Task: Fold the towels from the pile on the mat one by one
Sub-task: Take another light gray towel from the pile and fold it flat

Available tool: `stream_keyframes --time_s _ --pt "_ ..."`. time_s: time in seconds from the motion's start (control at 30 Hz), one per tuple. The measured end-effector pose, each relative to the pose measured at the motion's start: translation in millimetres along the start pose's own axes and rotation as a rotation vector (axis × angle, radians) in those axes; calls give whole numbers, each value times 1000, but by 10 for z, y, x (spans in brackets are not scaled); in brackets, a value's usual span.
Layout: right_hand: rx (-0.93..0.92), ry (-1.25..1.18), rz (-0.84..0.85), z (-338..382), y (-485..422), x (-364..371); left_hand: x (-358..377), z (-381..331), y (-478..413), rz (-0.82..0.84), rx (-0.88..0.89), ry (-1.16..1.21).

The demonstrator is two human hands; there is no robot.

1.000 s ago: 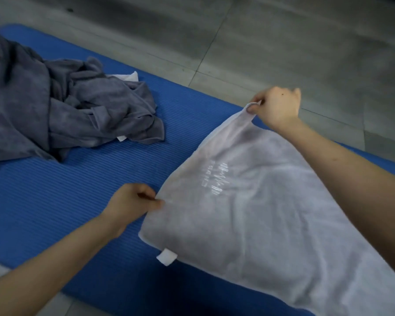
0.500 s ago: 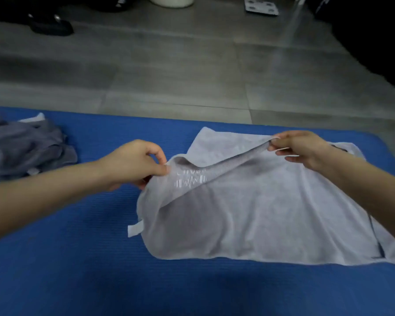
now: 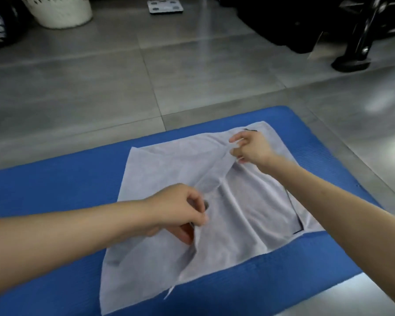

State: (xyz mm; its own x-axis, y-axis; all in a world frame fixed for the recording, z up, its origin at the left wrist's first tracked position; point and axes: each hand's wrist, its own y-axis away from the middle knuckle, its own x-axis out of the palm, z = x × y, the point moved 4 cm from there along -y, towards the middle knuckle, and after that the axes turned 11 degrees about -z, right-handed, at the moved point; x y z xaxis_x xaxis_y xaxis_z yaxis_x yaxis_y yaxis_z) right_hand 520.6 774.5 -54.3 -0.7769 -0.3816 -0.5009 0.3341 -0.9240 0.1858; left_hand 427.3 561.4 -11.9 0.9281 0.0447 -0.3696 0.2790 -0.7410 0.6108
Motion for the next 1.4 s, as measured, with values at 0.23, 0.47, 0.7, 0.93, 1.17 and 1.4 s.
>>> stream_keyframes --time_s 0.23,0.47,0.7,0.93,1.17,1.4 --pt "-9 -107 -88 -117 -816 -326 1046 -360 -516 278 -28 55" --pt "-11 380 -101 -962 -348 -655 754 -456 -1480 -131 258 -597" --pt "152 620 99 -1768 788 -537 668 -662 -2405 -500 438 -747" --pt "-119 783 -102 -1778 1134 -278 849 -796 -2841 -530 500 -993" --pt "-212 840 -159 -1748 1261 -300 805 -792 -2979 -651 438 -956" --pt "272 49 117 -1705 1266 -690 346 -1317 -2661 -579 401 -766"
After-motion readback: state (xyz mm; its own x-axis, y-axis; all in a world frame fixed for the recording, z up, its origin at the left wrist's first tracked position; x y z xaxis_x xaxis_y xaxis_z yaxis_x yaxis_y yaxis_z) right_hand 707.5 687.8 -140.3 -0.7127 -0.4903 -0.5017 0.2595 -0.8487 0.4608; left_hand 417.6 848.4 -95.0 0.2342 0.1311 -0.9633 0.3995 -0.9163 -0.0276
